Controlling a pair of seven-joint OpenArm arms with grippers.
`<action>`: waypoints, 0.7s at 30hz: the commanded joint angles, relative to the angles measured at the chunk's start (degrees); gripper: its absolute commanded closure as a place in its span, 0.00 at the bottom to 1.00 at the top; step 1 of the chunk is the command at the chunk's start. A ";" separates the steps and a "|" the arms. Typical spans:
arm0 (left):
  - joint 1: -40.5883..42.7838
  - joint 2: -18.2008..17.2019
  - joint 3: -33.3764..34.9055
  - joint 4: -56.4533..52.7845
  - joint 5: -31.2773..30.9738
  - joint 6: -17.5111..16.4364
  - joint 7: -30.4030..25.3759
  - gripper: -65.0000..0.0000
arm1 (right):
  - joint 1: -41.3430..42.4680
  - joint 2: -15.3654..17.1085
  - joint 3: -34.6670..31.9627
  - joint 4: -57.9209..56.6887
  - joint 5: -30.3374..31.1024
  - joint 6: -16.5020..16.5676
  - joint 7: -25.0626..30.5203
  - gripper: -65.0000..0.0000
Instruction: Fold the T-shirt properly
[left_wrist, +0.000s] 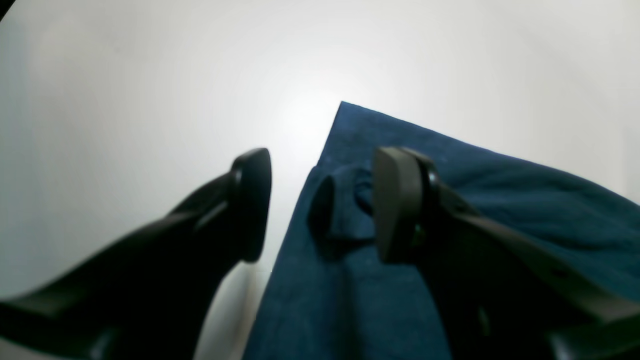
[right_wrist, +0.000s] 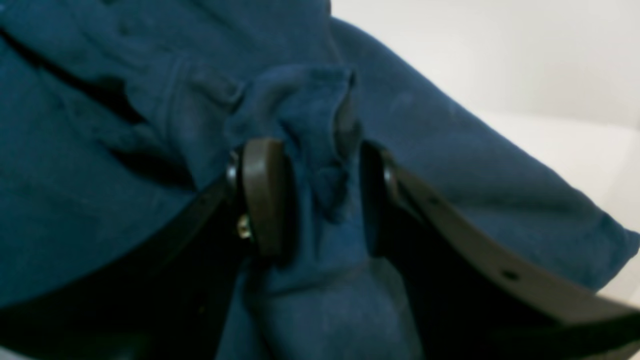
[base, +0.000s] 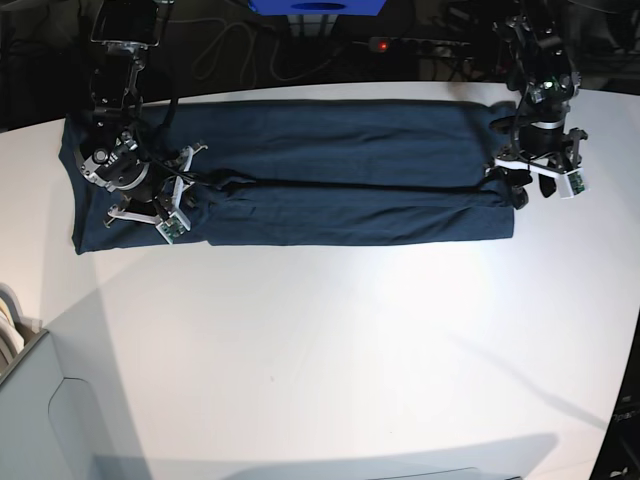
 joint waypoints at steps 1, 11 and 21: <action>-0.17 -0.44 -0.15 0.92 -0.22 -0.01 -1.45 0.51 | 0.14 0.30 0.26 1.26 0.56 0.82 0.92 0.64; -0.52 -0.44 -0.15 0.92 -0.22 -0.01 -1.45 0.51 | -0.30 0.30 0.26 6.10 0.56 0.82 0.66 0.84; -0.52 -0.44 -0.15 0.92 -0.22 -0.01 -1.45 0.51 | -2.15 -0.75 0.26 6.80 0.56 0.82 1.01 0.99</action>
